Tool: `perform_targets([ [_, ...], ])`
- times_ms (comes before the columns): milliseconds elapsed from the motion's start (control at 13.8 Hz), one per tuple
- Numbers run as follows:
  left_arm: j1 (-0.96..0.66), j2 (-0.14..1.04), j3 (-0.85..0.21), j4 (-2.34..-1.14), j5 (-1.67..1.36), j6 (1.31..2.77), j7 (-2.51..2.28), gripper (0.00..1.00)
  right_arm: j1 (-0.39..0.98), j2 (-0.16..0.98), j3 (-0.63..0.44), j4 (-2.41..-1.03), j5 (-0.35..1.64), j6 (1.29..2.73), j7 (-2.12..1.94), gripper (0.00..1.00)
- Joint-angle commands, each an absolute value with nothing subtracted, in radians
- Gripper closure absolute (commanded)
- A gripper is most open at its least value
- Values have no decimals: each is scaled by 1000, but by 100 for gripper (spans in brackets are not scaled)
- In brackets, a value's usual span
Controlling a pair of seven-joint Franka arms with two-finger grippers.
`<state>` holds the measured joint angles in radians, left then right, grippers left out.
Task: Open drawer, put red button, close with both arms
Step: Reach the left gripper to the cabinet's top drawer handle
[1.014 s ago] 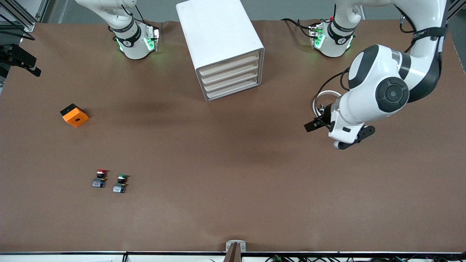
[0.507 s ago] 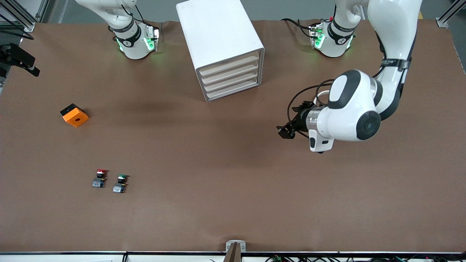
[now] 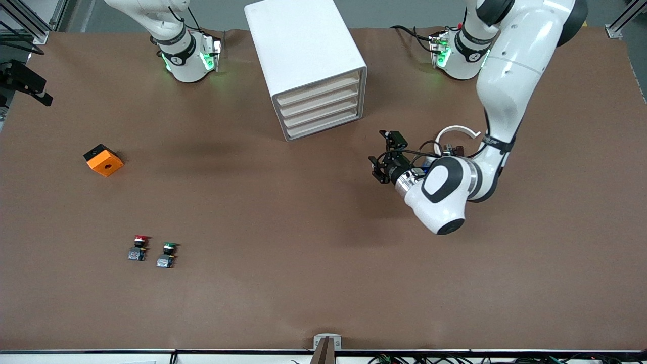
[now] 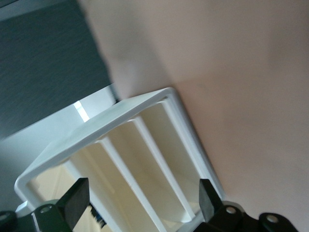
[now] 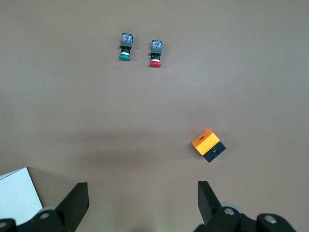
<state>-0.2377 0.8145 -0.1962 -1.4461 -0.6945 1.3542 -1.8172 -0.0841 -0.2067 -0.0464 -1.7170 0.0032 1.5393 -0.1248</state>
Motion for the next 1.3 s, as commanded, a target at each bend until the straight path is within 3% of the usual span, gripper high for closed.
perform_targets([
  [0,-258,847,-196,-1413,-759,1258,-2000,0,-97,-198,-48,-1707,-5,1535,-127,0],
  [290,-288,853,-198,-1428,-853,1220,-2054,0,-101,-92,-48,-1663,-8,1543,-132,0],
  [435,-314,857,-198,-1430,-853,1203,-2057,22,-106,-7,-48,-1649,-11,1546,-132,0],
  [507,-328,861,-198,-1430,-854,1190,-2057,28,-124,41,-48,-1635,-9,1543,-133,0],
  [870,-373,899,-195,-1453,-853,1184,-2111,37,-130,84,-46,-1600,-9,1557,-120,0],
  [1232,-413,914,-195,-1483,-854,1184,-2138,45,-127,171,-46,-1698,3,1800,-40,0],
])
